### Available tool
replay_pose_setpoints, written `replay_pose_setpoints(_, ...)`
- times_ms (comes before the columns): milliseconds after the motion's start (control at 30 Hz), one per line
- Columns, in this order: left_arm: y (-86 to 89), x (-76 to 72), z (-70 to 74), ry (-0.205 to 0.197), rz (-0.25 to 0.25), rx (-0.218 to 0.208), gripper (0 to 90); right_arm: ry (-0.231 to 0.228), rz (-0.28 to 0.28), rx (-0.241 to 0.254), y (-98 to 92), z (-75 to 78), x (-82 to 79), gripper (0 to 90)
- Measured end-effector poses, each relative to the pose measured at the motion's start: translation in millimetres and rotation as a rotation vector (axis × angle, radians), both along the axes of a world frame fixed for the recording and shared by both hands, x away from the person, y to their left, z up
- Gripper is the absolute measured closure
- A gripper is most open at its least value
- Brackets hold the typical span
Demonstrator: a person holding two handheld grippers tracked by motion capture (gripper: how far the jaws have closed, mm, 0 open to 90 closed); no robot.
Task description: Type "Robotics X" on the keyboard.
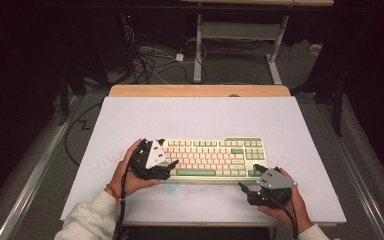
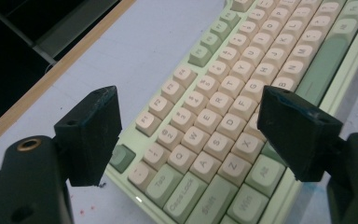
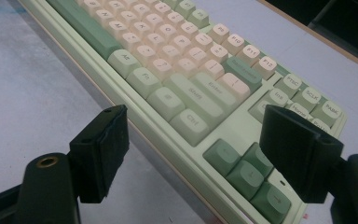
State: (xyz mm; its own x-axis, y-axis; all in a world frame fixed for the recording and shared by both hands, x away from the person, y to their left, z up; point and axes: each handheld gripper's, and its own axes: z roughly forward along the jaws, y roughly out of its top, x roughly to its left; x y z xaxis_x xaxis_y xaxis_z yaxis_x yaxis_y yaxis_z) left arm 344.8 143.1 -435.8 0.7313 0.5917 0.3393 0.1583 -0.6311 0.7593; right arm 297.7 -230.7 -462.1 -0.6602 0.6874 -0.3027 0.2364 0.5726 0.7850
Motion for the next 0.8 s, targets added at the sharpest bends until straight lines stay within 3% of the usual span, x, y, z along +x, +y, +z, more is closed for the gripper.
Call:
replay_pose_setpoints(433, 26.7, -15.6, -14.1, -0.007, 0.045, 0.008, 18.1, -0.003, -0.004, 0.000, 0.3, 0.8, 0.5, 24.2)
replay_pose_setpoints(800, 39.2, -22.3, -25.0, 0.029, 0.069, 0.030, 18.1, -0.007, -0.007, 0.007, 0.1, 2.3, 0.9, 24.3)
